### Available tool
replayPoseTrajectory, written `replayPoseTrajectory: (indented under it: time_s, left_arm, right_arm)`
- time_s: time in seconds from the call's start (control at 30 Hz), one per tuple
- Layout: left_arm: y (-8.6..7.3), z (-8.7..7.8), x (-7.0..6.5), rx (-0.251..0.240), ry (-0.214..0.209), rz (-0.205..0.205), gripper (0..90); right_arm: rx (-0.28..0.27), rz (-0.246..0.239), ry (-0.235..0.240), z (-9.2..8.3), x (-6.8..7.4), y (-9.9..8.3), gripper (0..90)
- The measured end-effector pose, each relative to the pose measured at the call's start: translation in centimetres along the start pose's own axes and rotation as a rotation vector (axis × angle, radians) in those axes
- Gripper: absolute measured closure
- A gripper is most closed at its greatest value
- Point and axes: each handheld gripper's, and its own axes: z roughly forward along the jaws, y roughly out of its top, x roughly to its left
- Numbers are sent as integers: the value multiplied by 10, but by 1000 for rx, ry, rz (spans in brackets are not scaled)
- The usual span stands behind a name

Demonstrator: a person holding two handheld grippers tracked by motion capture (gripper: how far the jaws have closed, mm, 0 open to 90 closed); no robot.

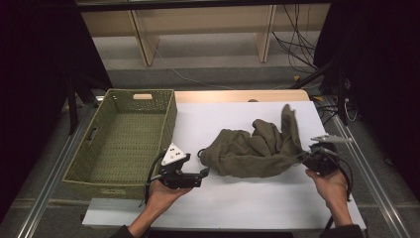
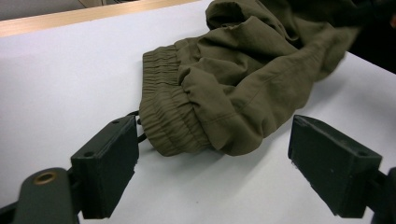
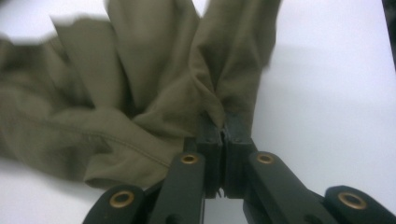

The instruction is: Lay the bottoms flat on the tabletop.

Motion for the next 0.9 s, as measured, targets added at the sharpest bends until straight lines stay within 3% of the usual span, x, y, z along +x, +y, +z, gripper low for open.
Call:
replayPoseTrajectory:
  time_s: [0.13,0.17,0.2,0.27,0.3,0.4,0.57,0.67,0.7,0.73,0.8,0.83,0.87,0.9]
  left_arm:
    - [0,1,0,5,2,2,160]
    - [1,2,-1,0,-2,-1,160]
    - [1,2,-1,0,-2,-1,160]
    - [0,3,-1,6,3,1,160]
    - [0,3,-1,7,1,0,160]
    - [1,4,-1,6,-6,-5,160]
    - [1,6,-2,15,-10,2,160]
    - [-1,5,-2,17,-5,4,160]
    - [0,5,-2,17,-8,-2,160]
    - [0,5,-2,12,-11,-2,160]
    - [-1,5,-1,18,-5,3,160]
    - [-2,5,-1,19,-3,1,160]
    - [-1,5,-1,20,-4,-4,160]
    - [-1,5,-1,17,-6,-6,160]
  right_arm:
    - [71,56,23,-6,-8,-27,862]
    - [64,59,24,-10,-5,-31,751]
    - [64,59,24,-10,-5,-31,751]
    - [15,43,1,-18,0,-25,556]
    - [-9,37,-13,-21,2,-22,515]
    - [-106,13,1,-27,10,-6,439]
    - [-113,-39,76,-12,26,26,392]
    - [-57,-79,130,12,43,39,355]
    - [-25,-99,135,21,50,41,332]
    - [39,-153,127,40,63,45,327]
    - [61,-162,127,46,66,45,332]
    - [109,-171,99,61,69,46,415]
    - [109,-171,99,61,69,46,415]
    - [124,-165,93,67,69,45,496]
